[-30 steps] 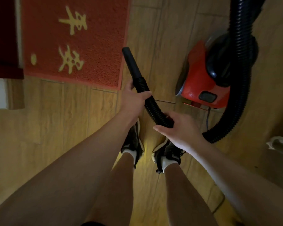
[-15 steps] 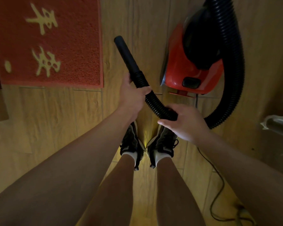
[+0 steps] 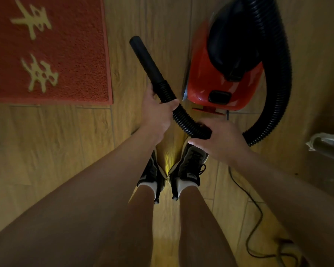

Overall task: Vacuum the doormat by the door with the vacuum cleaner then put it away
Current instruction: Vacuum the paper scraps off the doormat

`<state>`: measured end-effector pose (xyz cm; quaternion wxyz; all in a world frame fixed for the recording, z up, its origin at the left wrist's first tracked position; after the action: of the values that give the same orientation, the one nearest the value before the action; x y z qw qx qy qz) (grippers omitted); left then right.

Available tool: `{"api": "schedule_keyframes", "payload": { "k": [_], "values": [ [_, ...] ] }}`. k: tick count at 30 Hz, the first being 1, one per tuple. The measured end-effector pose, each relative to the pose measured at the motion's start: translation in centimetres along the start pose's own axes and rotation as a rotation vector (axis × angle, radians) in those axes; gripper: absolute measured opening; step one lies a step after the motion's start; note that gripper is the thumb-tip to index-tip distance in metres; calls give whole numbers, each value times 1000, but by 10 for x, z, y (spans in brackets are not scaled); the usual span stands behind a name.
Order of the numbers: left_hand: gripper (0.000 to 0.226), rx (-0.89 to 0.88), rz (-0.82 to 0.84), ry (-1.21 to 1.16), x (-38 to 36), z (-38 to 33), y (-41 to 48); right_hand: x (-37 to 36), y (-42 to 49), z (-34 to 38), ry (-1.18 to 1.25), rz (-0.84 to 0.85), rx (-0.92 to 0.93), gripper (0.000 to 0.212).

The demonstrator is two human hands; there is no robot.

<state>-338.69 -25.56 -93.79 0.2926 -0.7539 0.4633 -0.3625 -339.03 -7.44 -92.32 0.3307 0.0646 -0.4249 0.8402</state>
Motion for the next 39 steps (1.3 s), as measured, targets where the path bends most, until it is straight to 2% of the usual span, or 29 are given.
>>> {"api": "schedule_keyframes", "payload": {
  "k": [7,9,16,22,28,33,39],
  "values": [
    [67,-13,4,-25,-3,1,2,12,7,0,0,-5,-15,38],
    [66,-16,3,-19,-5,1,2,17,8,-1,35,-73,-51,47],
    [66,17,10,-10,-10,3,5,39,21,-16,166,-410,-254,55],
    [73,28,31,-27,-16,0,6,47,33,-20,219,-536,-316,54],
    [77,38,52,-56,-21,-8,7,50,42,-25,194,-562,-325,45],
    [68,37,53,-67,-26,-13,4,55,45,-23,153,-554,-338,45],
    [73,55,46,-60,-30,-11,6,60,49,-24,96,-524,-358,45]
  ]
}}
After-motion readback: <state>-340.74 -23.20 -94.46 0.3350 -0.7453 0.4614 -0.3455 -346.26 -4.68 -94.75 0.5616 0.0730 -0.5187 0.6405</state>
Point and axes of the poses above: each hand's wrist, its own y-axis towards the middle knuckle, its own x-axis out of the back of the hand, z = x × y, the point moved 3 cm from there along y, towards the middle knuckle, and after that the axes turned 8 degrees about y, right-handed, at the moved point
